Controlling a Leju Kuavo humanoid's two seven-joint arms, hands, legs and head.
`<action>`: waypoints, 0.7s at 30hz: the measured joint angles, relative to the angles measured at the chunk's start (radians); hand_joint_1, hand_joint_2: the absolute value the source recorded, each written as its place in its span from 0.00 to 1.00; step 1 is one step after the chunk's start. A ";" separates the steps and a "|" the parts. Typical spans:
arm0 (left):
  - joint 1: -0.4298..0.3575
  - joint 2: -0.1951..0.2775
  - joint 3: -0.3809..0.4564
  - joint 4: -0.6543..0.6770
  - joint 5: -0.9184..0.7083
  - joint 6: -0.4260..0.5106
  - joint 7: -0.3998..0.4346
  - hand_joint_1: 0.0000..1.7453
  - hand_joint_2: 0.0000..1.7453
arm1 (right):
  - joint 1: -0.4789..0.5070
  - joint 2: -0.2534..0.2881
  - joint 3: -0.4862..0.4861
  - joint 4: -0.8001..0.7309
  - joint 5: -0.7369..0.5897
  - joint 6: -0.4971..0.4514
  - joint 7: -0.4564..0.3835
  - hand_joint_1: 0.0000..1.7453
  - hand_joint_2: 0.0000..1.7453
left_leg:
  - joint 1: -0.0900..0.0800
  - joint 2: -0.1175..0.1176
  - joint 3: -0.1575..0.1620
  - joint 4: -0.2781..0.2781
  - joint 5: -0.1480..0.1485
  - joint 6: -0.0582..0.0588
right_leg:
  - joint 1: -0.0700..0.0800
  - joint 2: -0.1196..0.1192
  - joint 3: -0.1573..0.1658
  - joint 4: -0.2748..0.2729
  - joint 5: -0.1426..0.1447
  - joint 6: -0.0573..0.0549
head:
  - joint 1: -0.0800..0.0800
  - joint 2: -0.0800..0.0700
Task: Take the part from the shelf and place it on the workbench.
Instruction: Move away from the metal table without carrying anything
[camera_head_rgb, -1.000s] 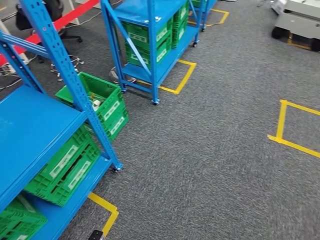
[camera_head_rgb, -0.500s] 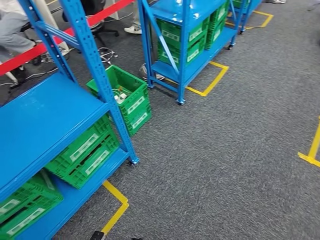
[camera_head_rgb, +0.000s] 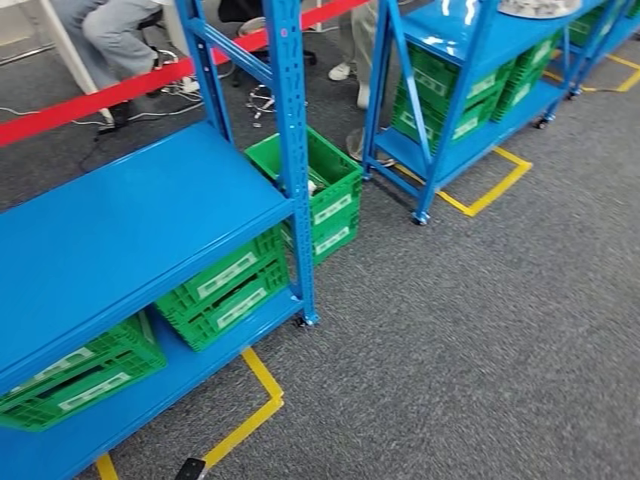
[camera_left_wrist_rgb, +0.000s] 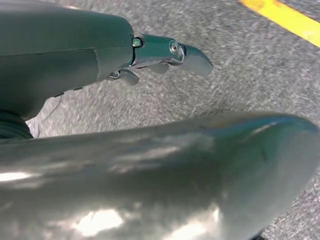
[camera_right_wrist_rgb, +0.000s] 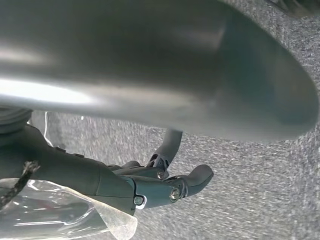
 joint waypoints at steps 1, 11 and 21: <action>0.001 0.000 0.000 0.000 0.000 0.000 0.001 0.00 0.00 | 0.000 0.000 0.001 0.000 0.001 -0.001 0.000 0.00 0.00 | 0.002 -0.016 0.002 0.002 -0.002 -0.003 | -0.002 0.008 0.023 -0.062 0.044 0.001 | 0.000 0.000; 0.000 0.002 0.000 0.000 0.010 0.000 0.003 0.00 0.00 | 0.000 -0.001 0.030 0.001 0.006 -0.024 -0.014 0.00 0.00 | 0.006 0.012 -0.079 0.151 -0.082 -0.055 | -0.010 0.017 0.121 -0.254 0.105 -0.041 | -0.012 0.000; -0.003 0.003 0.000 0.000 0.021 0.001 -0.010 0.00 0.00 | -0.001 -0.001 0.052 0.001 -0.002 -0.034 -0.015 0.00 0.00 | -0.012 0.123 -0.027 0.038 -0.008 -0.026 | 0.008 -0.120 0.158 -0.259 0.065 -0.024 | -0.013 0.000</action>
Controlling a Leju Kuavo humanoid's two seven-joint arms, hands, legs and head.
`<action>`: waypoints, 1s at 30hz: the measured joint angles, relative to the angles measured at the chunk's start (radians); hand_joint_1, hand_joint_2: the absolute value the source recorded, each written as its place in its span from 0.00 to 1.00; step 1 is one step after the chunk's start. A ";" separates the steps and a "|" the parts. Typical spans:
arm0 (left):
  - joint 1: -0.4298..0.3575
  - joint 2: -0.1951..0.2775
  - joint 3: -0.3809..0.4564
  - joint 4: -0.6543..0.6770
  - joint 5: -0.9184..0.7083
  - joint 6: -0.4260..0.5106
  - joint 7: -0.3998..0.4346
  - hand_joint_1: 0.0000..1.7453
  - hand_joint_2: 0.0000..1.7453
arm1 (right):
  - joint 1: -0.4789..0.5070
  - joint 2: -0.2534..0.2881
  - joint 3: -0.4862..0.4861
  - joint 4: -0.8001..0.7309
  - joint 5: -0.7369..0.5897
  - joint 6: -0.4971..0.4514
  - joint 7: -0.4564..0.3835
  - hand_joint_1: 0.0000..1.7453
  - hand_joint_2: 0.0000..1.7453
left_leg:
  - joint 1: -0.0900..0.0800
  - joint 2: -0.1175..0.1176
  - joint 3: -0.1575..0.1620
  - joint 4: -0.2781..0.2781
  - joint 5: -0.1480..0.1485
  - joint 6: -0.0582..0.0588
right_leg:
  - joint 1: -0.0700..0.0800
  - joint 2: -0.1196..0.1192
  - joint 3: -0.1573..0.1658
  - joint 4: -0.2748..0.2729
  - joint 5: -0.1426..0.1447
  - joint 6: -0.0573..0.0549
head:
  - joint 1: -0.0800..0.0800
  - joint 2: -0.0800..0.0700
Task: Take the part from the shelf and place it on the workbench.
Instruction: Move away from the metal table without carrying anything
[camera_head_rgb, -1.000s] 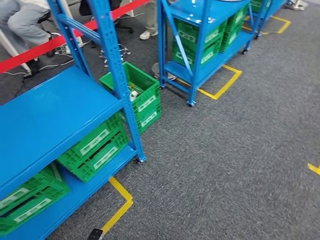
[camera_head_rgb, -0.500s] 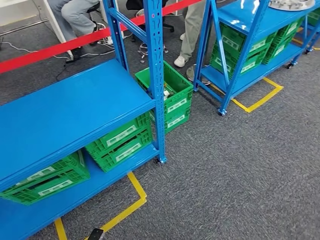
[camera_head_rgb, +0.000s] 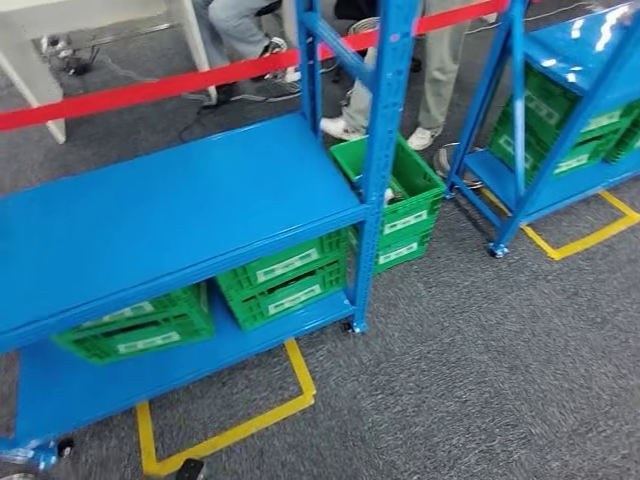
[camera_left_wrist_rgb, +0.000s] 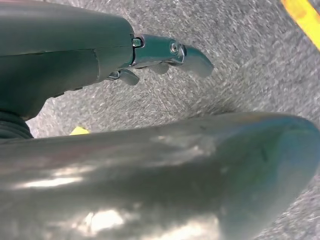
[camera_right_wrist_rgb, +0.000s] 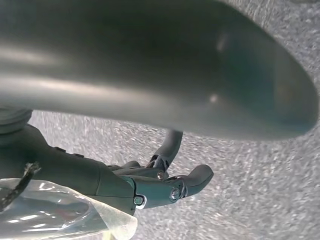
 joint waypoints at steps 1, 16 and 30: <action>0.001 0.001 0.000 0.000 0.000 0.001 0.000 0.00 0.00 | -0.002 0.000 0.002 -0.001 0.000 0.000 0.000 0.00 0.00 | 0.001 -0.011 0.001 -0.004 0.001 0.005 | 0.000 -0.009 0.007 -0.003 -0.002 0.004 | 0.000 0.000; 0.001 -0.004 0.006 0.000 0.052 -0.007 -0.046 0.00 0.00 | 0.004 -0.001 0.025 -0.001 -0.020 -0.017 -0.015 0.00 0.00 | 0.019 -0.204 0.013 -0.011 -0.006 -0.006 | -0.017 0.201 -0.061 0.021 0.043 0.004 | 0.011 0.000; -0.007 -0.003 0.029 0.000 0.083 0.034 -0.073 0.00 0.00 | 0.008 0.011 0.038 -0.001 -0.045 -0.054 -0.002 0.00 0.00 | -0.002 0.006 -0.006 0.010 0.007 0.004 | 0.002 0.011 -0.012 0.011 0.003 -0.014 | -0.004 0.000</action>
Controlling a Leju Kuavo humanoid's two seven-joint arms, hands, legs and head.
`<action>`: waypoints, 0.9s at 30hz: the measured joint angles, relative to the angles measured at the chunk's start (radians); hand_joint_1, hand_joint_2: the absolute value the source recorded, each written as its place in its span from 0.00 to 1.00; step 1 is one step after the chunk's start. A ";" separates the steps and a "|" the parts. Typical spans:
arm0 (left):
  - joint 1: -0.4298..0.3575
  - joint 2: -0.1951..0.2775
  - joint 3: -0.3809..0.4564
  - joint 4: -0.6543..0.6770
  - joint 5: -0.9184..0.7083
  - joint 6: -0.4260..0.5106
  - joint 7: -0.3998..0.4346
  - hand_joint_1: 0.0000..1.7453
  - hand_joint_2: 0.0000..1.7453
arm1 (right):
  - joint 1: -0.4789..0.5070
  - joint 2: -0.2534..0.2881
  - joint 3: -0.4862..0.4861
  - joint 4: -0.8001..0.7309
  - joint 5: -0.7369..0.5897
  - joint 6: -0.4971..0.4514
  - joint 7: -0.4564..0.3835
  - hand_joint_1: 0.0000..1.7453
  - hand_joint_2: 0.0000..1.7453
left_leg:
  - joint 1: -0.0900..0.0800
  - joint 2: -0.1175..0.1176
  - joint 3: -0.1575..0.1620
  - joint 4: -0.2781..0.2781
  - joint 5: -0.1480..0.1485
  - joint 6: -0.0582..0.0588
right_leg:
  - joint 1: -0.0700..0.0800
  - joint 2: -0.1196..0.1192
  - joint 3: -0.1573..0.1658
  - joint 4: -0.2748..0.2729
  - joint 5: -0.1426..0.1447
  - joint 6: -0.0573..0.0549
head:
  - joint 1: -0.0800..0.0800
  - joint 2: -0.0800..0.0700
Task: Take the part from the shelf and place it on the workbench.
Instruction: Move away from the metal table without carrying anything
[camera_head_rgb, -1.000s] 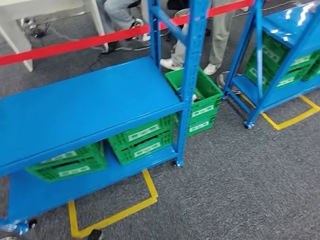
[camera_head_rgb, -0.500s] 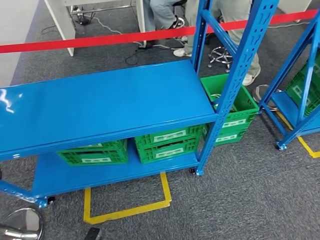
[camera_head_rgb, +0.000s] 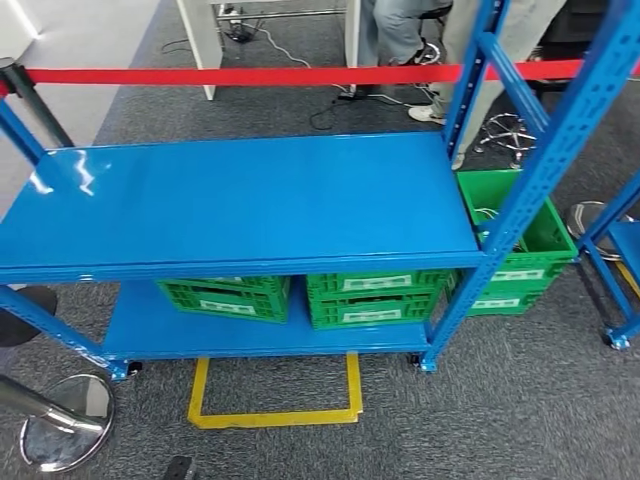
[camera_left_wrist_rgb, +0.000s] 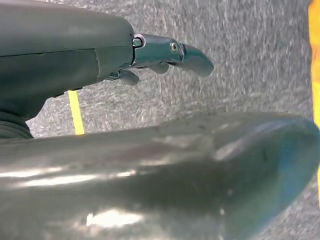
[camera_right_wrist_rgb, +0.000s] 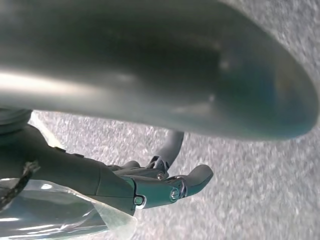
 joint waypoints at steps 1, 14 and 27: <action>-0.001 0.000 0.002 0.000 0.001 0.006 0.000 0.00 0.00 | -0.001 0.004 0.001 0.000 -0.001 -0.004 0.004 0.00 0.00 | -0.002 -0.006 0.001 -0.007 -0.005 0.004 | 0.002 -0.012 0.006 -0.002 -0.003 0.004 | 0.000 0.000; -0.001 -0.006 0.014 0.003 0.014 0.035 0.034 0.00 0.00 | -0.003 0.019 -0.002 -0.003 -0.082 0.044 0.042 0.00 1.00 | 0.017 -0.121 0.042 -0.028 -0.022 -0.001 | -0.015 0.117 -0.079 0.045 0.055 0.032 | 0.021 0.000; 0.002 -0.002 0.012 0.005 -0.010 -0.041 0.041 0.00 0.25 | -0.013 0.027 -0.020 -0.001 -0.106 0.091 0.057 0.00 0.25 | 0.013 -0.121 0.045 -0.034 -0.023 0.021 | -0.009 0.121 -0.060 0.014 0.049 -0.001 | 0.019 0.000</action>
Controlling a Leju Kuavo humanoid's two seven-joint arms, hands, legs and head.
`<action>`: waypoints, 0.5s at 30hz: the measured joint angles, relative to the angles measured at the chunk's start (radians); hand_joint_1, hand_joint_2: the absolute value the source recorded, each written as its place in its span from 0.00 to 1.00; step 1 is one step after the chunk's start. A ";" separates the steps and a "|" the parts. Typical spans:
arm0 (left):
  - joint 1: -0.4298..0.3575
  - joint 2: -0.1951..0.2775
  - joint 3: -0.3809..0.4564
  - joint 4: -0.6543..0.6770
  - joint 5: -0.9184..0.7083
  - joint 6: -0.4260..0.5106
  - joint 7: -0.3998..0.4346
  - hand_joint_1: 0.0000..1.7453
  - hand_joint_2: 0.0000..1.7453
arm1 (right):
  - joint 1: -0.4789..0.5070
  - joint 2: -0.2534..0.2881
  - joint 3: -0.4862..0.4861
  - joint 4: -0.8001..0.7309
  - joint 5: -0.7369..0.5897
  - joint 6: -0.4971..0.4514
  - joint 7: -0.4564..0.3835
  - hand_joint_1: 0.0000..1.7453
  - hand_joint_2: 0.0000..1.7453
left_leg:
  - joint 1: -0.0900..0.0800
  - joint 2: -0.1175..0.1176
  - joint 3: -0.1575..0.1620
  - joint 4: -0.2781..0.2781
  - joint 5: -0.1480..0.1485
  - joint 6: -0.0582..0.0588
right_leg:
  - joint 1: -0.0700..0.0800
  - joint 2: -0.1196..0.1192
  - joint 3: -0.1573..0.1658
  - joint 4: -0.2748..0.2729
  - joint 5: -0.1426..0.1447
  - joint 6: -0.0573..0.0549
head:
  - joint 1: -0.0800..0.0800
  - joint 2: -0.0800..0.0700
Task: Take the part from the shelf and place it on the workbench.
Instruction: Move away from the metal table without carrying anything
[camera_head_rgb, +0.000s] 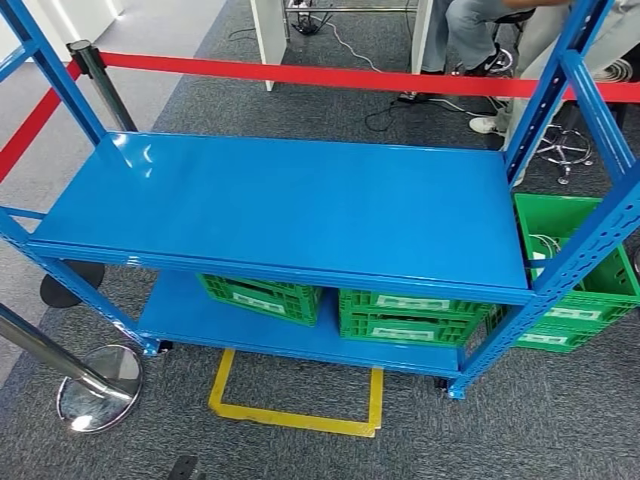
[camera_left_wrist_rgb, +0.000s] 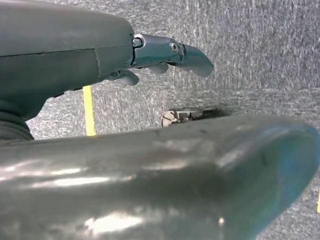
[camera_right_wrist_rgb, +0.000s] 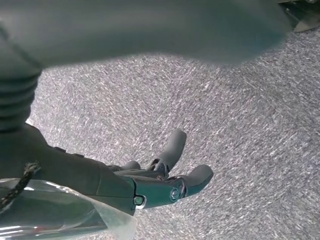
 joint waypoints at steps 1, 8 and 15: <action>0.000 0.000 0.000 0.000 0.000 -0.005 0.001 0.00 0.50 | -0.001 0.000 0.000 0.000 -0.001 0.001 0.000 0.00 0.50 | 0.001 0.000 0.000 0.000 0.000 -0.004 | 0.001 0.000 0.000 0.000 0.000 0.000 | 0.000 0.000; 0.016 0.010 -0.010 0.000 0.016 -0.044 0.020 0.00 1.00 | 0.010 -0.002 -0.002 -0.012 -0.071 0.032 0.009 0.00 1.00 | 0.004 0.000 0.002 -0.001 -0.002 -0.039 | 0.002 0.000 0.003 0.000 -0.001 -0.001 | 0.001 0.000; 0.058 0.039 -0.044 -0.009 0.067 -0.091 0.079 0.00 0.00 | 0.045 -0.011 0.003 -0.046 -0.272 0.105 0.045 0.00 0.00 | 0.002 0.000 0.004 -0.001 -0.003 -0.040 | 0.000 0.000 0.008 -0.006 0.000 0.000 | 0.001 0.000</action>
